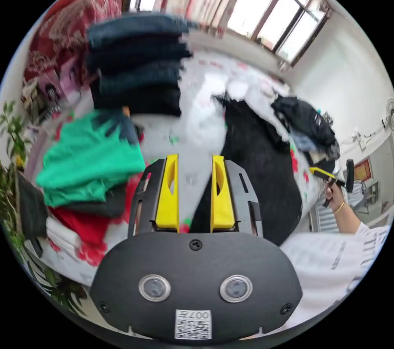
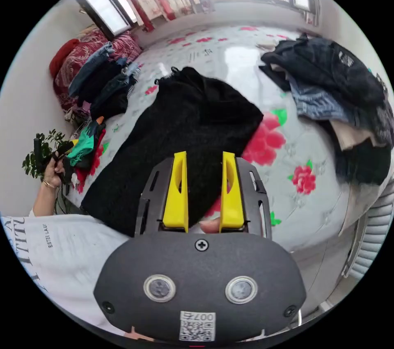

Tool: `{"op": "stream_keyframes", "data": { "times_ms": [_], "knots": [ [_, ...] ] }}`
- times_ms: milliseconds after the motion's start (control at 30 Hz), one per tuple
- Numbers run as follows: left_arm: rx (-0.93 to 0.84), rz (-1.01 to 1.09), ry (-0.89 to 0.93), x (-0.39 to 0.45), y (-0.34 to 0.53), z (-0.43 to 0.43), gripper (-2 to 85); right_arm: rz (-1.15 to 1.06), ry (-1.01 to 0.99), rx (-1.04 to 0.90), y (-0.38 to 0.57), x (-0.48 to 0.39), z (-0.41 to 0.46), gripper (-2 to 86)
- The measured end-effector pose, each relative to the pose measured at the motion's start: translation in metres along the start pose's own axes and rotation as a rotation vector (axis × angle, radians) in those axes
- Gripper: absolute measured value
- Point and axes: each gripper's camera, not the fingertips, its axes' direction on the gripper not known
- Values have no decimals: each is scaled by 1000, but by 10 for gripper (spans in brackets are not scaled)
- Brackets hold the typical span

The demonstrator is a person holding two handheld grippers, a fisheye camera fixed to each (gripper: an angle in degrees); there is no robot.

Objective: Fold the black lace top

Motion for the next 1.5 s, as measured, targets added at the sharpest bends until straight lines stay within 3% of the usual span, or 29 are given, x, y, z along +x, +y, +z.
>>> {"op": "stream_keyframes", "data": {
  "times_ms": [100,200,300,367,500,667,867,1067,1200,1333,1500],
  "knots": [
    [-209,30,34,14,65,49,123,115,3,-90,50,22,31,90],
    [-288,112,41,41,92,60,123,138,-29,-162,71,24,49,92],
    [-385,307,-116,70,83,77,106,119,-67,-196,63,12,67,83],
    [-348,420,-156,80,71,79,89,100,-99,-224,47,-2,89,62],
    [-409,357,-112,74,19,84,9,103,-128,-225,10,-9,99,21],
    [-230,220,45,59,-23,29,21,79,-168,100,-39,13,-3,27],
    [-49,76,20,13,-4,-38,64,150,-134,99,10,37,-30,87],
    [-203,79,8,-19,26,-36,111,178,-240,-72,88,28,25,126],
    [-334,181,-38,-5,21,-6,131,65,-128,-117,83,5,43,139],
    [-357,314,-170,19,6,11,88,-45,-32,-191,58,-17,61,98],
    [-460,365,-58,26,-17,15,9,-98,-263,-247,53,-26,41,12]
  ]
}}
